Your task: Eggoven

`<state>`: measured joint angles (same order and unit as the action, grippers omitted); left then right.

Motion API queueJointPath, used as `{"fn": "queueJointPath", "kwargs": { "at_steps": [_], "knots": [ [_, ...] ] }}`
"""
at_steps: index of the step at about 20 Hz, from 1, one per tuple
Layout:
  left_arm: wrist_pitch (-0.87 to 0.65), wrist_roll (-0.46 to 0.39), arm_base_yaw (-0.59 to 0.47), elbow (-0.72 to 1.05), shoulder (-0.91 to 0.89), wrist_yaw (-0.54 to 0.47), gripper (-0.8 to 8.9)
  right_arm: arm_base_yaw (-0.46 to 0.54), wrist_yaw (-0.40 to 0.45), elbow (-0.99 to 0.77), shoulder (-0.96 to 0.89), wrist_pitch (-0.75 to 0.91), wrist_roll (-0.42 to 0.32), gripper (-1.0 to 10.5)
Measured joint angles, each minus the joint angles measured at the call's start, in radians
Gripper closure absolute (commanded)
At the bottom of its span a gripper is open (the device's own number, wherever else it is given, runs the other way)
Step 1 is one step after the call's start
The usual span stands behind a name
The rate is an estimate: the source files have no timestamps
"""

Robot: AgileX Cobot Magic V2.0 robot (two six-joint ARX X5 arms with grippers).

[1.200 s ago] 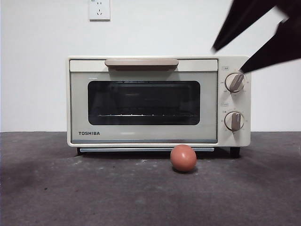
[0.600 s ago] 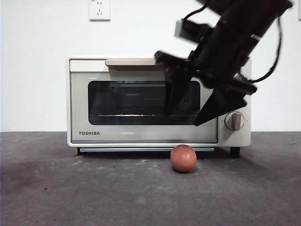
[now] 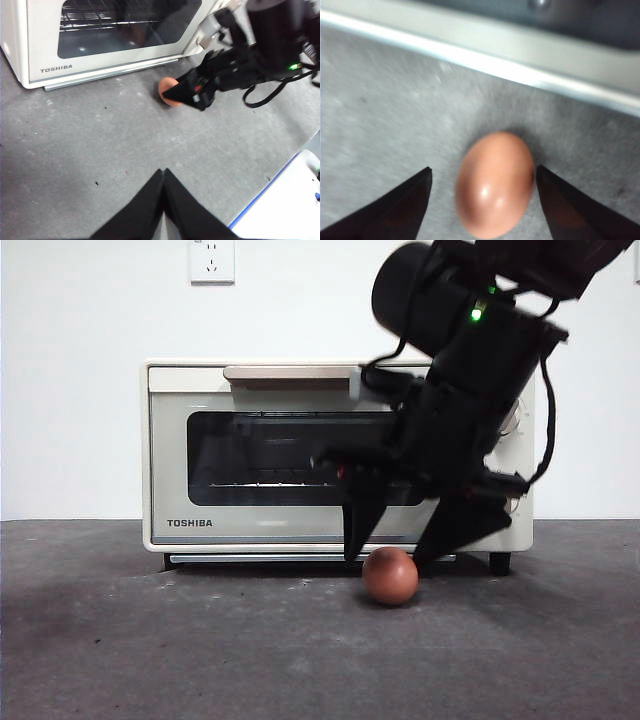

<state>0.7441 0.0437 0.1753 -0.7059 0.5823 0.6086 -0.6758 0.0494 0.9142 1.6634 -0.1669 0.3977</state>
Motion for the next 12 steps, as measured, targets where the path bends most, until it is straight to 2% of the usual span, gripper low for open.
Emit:
{"fn": "queueJointPath", "kwargs": {
  "at_steps": [8, 12],
  "knots": [
    [0.000, 0.000, 0.000, 0.000, 0.000, 0.000, 8.06, 0.001, 0.019, 0.000, 0.063, 0.041, 0.000, 6.3],
    [0.000, 0.000, 0.000, 0.000, 0.000, 0.000, 8.06, 0.002, 0.026, 0.000, 0.066, 0.045, 0.002, 7.6]
  ]
}}
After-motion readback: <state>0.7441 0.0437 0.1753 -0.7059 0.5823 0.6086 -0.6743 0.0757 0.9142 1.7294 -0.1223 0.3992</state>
